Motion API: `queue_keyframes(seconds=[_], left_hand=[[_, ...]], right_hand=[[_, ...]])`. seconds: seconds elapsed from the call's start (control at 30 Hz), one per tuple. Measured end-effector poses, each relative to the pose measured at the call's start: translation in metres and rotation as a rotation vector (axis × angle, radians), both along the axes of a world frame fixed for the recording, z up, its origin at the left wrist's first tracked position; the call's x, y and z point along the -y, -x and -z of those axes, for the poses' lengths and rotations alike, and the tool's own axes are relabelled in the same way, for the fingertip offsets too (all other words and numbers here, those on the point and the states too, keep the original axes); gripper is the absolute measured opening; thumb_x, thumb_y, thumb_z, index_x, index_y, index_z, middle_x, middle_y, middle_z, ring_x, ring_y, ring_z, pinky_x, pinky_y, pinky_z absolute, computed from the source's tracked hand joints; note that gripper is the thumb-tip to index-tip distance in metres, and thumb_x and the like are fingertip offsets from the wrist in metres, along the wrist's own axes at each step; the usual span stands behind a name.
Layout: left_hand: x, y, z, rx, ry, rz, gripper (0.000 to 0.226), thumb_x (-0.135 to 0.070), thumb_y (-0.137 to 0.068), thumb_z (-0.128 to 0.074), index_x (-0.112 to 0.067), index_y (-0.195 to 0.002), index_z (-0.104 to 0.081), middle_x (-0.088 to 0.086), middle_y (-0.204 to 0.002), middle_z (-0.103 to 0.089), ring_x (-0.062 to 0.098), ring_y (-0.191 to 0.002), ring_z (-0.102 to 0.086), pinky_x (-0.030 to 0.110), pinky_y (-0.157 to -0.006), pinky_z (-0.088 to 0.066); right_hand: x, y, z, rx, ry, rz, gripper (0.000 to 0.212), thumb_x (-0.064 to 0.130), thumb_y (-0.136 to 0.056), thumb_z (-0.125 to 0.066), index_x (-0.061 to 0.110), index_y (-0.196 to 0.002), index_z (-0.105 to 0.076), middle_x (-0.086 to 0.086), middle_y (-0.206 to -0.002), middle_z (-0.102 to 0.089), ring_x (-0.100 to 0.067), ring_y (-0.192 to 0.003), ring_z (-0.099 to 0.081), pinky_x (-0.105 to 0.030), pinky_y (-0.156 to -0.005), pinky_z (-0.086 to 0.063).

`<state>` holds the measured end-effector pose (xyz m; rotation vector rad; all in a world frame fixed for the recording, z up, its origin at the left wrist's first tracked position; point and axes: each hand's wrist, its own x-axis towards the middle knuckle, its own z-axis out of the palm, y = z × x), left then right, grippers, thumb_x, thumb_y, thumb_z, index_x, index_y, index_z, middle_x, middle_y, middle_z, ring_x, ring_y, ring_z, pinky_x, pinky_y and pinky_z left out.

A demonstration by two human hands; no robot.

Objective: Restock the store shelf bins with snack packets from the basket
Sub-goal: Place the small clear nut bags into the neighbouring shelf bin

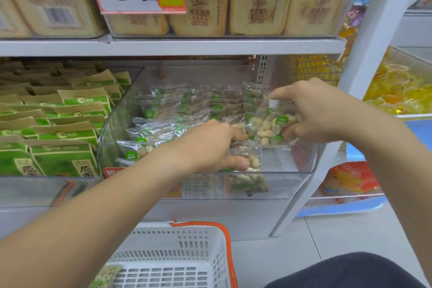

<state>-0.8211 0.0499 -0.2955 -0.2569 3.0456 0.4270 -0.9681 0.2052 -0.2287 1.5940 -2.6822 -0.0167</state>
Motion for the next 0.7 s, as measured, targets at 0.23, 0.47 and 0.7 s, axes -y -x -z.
queue_keyframes(seconds=[0.23, 0.47, 0.7], left_hand=[[0.005, 0.003, 0.011, -0.016, 0.048, 0.032, 0.07, -0.061, -0.086, -0.062, -0.032, -0.147, -0.043, -0.013, -0.157, -0.031, 0.021, -0.142, -0.039, 0.041, -0.112, -0.039], [0.007, 0.001, 0.02, -0.077, 0.007, -0.004, 0.07, -0.064, -0.083, -0.063, -0.035, -0.144, -0.045, -0.008, -0.148, -0.05, 0.022, -0.133, -0.05, 0.042, -0.104, -0.046], [-0.002, -0.005, 0.013, -0.079, -0.02, -0.04, 0.069, -0.06, -0.084, -0.065, -0.036, -0.145, -0.044, -0.01, -0.149, -0.048, 0.017, -0.134, -0.049, 0.037, -0.108, -0.042]], right_hand=[[0.038, 0.006, 0.01, 0.009, -0.216, -0.029, 0.081, 0.023, -0.06, -0.092, 0.016, -0.134, -0.059, -0.005, -0.113, -0.067, -0.029, -0.106, -0.062, -0.037, -0.084, -0.057], [0.049, 0.01, 0.026, 0.013, -0.326, -0.044, 0.092, 0.036, -0.043, -0.101, 0.019, -0.126, -0.065, -0.001, -0.097, -0.065, -0.025, -0.092, -0.063, -0.029, -0.074, -0.049], [0.046, 0.003, 0.028, 0.009, -0.342, -0.029, 0.094, 0.043, -0.033, -0.101, 0.018, -0.118, -0.07, -0.005, -0.102, -0.071, -0.027, -0.091, -0.067, -0.034, -0.081, -0.057]])
